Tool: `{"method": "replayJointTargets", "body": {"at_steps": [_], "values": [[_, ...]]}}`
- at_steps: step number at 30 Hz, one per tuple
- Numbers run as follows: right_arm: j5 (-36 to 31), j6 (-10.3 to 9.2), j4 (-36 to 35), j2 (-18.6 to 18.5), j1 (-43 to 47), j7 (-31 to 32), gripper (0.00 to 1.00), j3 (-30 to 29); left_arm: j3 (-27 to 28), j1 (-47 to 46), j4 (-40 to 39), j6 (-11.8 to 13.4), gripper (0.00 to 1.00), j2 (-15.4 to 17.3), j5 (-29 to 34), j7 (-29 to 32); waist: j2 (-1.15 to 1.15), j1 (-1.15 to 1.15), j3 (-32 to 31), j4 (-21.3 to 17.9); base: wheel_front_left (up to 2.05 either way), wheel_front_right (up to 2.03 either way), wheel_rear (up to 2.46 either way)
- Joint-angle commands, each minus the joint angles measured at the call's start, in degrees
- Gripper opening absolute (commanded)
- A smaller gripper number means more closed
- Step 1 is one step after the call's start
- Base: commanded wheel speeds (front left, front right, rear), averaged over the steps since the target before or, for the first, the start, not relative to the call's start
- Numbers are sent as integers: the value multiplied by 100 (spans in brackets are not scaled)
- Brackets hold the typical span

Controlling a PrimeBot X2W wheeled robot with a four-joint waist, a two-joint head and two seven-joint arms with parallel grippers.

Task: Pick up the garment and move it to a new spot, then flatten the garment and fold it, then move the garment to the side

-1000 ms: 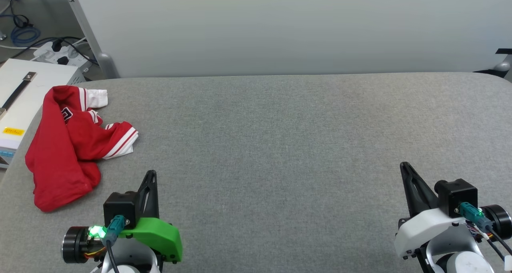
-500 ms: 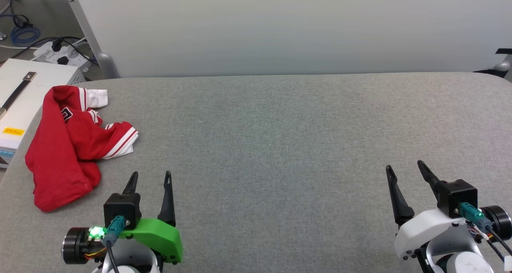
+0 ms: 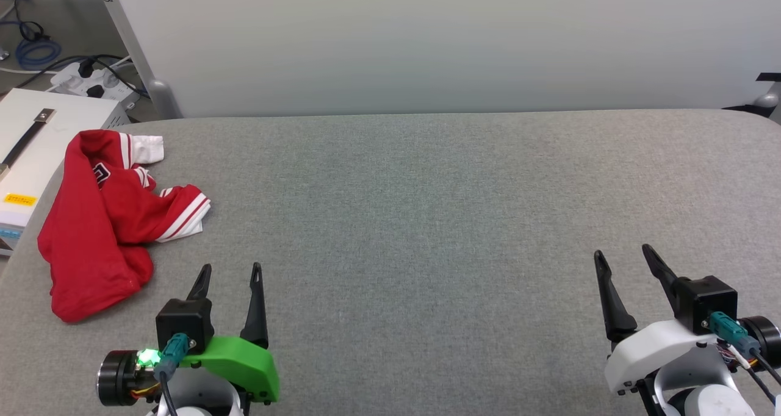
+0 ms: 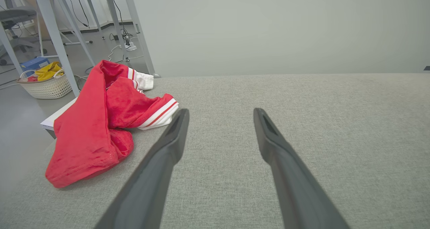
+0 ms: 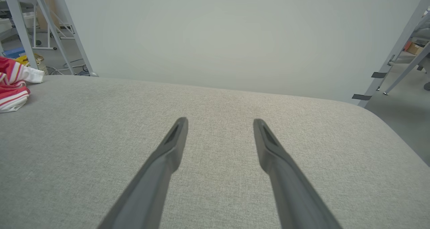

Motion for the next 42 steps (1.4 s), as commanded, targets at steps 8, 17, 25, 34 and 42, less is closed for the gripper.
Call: {"method": "replayJointTargets", "body": {"at_steps": [8, 17, 25, 34, 42], "values": [[153, -1, 36, -5, -67, -145, 100, -21, -8, 7, 95, -26, 100, -7, -157, -146, 0, 0, -9, 8, 0, 0, 0], [230, -2, 4, -5, -88, -249, 100, -46, -11, 14, 144, -61, 100, -10, -249, -251, 0, 0, 0, 19, 0, 0, 0], [254, -2, 25, -5, -107, -345, 100, -55, -10, 13, 135, -96, 100, -12, -309, -348, 0, 0, 12, 33, 0, 0, 0], [168, -2, 189, -6, -112, -451, 100, -63, -27, 43, 225, -121, 100, -14, -373, -456, 0, 0, -1, 38, 0, 0, 0], [140, -3, 308, -6, -158, -568, 100, -96, -62, 40, 345, -144, 100, -17, -442, -574, 0, 0, 19, 29, 0, 0, 0]]}}
